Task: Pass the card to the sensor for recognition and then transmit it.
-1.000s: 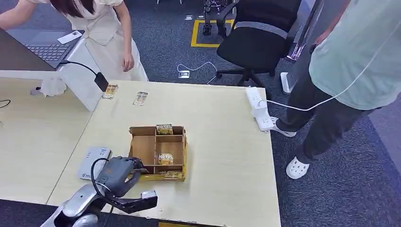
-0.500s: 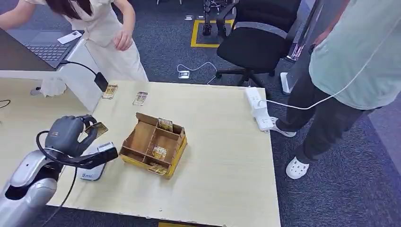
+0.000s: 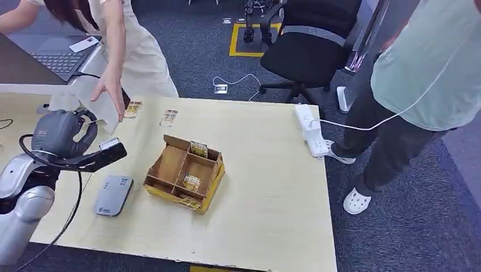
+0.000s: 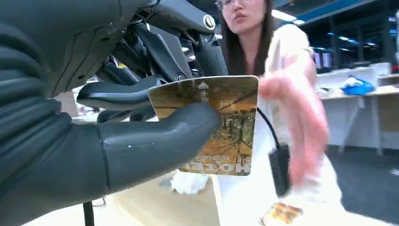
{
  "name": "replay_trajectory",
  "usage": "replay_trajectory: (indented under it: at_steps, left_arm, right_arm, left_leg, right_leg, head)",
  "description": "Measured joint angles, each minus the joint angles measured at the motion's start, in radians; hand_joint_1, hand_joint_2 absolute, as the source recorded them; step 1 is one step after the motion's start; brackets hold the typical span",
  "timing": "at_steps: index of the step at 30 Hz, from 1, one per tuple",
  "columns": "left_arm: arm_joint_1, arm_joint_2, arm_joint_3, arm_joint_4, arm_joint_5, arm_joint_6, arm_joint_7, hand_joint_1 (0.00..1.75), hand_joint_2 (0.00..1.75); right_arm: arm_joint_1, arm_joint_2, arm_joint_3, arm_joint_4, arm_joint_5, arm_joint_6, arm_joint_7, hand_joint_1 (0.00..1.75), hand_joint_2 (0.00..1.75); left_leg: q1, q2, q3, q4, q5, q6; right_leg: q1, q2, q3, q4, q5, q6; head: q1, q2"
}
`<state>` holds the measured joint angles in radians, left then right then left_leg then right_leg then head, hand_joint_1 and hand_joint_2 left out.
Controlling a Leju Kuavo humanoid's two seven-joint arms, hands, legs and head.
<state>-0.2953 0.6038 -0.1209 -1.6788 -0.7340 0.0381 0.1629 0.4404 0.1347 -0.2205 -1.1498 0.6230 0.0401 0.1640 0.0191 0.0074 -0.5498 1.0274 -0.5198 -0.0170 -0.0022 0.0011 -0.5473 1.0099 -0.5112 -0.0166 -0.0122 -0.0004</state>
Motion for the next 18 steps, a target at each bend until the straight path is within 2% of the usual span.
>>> replay_trajectory:
  at_steps: [1, 3, 5, 11, 12, 13, 14, 15, 16, 17, 18]
  left_arm:
    - [-0.031, -0.007, -0.004, 0.021, -0.01, 0.0, 0.018, 1.47, 1.75]
    - [-0.087, -0.026, -0.016, 0.065, -0.026, 0.014, 0.043, 1.45, 1.75]
    - [-0.126, -0.043, -0.03, 0.096, -0.032, 0.036, 0.06, 1.5, 1.75]
    - [-0.182, -0.07, -0.058, 0.138, -0.041, 0.061, 0.088, 1.5, 1.75]
    - [-0.186, -0.072, -0.06, 0.141, -0.039, 0.061, 0.091, 1.48, 1.75]
    - [-0.189, -0.073, -0.063, 0.145, -0.035, 0.061, 0.091, 1.36, 1.75]
    - [-0.191, -0.073, -0.066, 0.149, -0.032, 0.063, 0.091, 1.4, 1.75]
    - [-0.191, -0.073, -0.067, 0.153, -0.03, 0.065, 0.089, 1.29, 1.75]
    - [-0.191, -0.073, -0.069, 0.157, -0.029, 0.066, 0.088, 0.37, 1.75]
    - [-0.191, -0.074, -0.071, 0.16, -0.027, 0.066, 0.088, 0.03, 1.75]
    - [-0.191, -0.075, -0.072, 0.163, -0.026, 0.066, 0.088, 0.0, 1.75]
  right_arm:
    - [-0.008, 0.003, -0.006, 0.002, 0.01, 0.003, -0.007, 0.0, 1.75]
    - [-0.021, 0.008, -0.018, 0.007, 0.024, 0.008, -0.019, 0.0, 1.75]
    - [-0.026, 0.014, -0.03, 0.011, 0.031, 0.013, -0.025, 0.0, 1.75]
    - [-0.025, 0.037, -0.061, 0.01, 0.05, 0.029, -0.023, 0.0, 1.75]
    - [-0.025, 0.039, -0.064, 0.01, 0.056, 0.034, -0.021, 0.0, 1.75]
    - [-0.024, 0.041, -0.068, 0.01, 0.059, 0.035, -0.02, 0.0, 1.75]
    - [-0.023, 0.044, -0.073, 0.01, 0.061, 0.038, -0.021, 0.0, 1.75]
    - [-0.022, 0.046, -0.079, 0.01, 0.062, 0.042, -0.021, 0.0, 1.75]
    - [-0.02, 0.048, -0.084, 0.008, 0.067, 0.045, -0.021, 0.0, 1.75]
    - [-0.02, 0.05, -0.087, 0.007, 0.069, 0.047, -0.021, 0.0, 1.75]
    - [-0.02, 0.051, -0.092, 0.007, 0.071, 0.048, -0.021, 0.0, 1.75]
  left_leg:
    - [0.0, 0.0, 0.0, 0.0, 0.0, 0.0]
    - [0.0, 0.0, 0.0, 0.0, 0.001, -0.001]
    - [0.0, 0.0, 0.001, 0.0, 0.001, -0.001]
    - [0.0, 0.002, 0.0, 0.0, 0.001, -0.001]
    - [0.0, 0.003, 0.0, 0.0, 0.001, -0.001]
    - [0.0, 0.004, 0.0, 0.0, 0.001, -0.001]
    - [0.0, 0.005, 0.0, 0.0, 0.0, -0.001]
    - [0.0, 0.005, 0.0, 0.0, 0.0, -0.001]
    - [0.0, 0.005, 0.0, 0.0, 0.0, -0.001]
    - [0.0, 0.005, 0.0, 0.0, 0.0, -0.001]
    - [0.0, 0.005, 0.0, 0.0, 0.0, -0.001]
  right_leg:
    - [0.0, 0.0, 0.0, 0.0, 0.0, 0.0]
    - [0.0, 0.0, 0.001, 0.0, 0.001, -0.001]
    - [0.0, 0.0, 0.001, 0.0, 0.001, -0.001]
    - [0.0, 0.002, 0.0, 0.0, 0.001, -0.001]
    - [0.0, 0.003, 0.0, 0.0, 0.001, -0.001]
    - [0.0, 0.004, -0.001, 0.0, 0.001, -0.001]
    - [0.0, 0.005, -0.001, 0.0, 0.001, -0.001]
    - [0.0, 0.005, -0.001, 0.0, 0.001, -0.001]
    - [0.0, 0.005, -0.001, 0.0, 0.001, -0.001]
    - [0.0, 0.005, -0.002, 0.0, 0.001, -0.001]
    - [0.0, 0.005, -0.002, 0.0, 0.001, -0.001]
  head:
    - [0.0, 0.0]
    - [0.0, 0.0]
    - [0.0, 0.0]
    - [0.0, 0.0]
    - [0.0, 0.0]
    - [0.0, 0.0]
    - [0.0, 0.0]
    - [0.0, 0.0]
    - [0.0, 0.0]
    - [0.0, 0.0]
    - [0.0, 0.0]
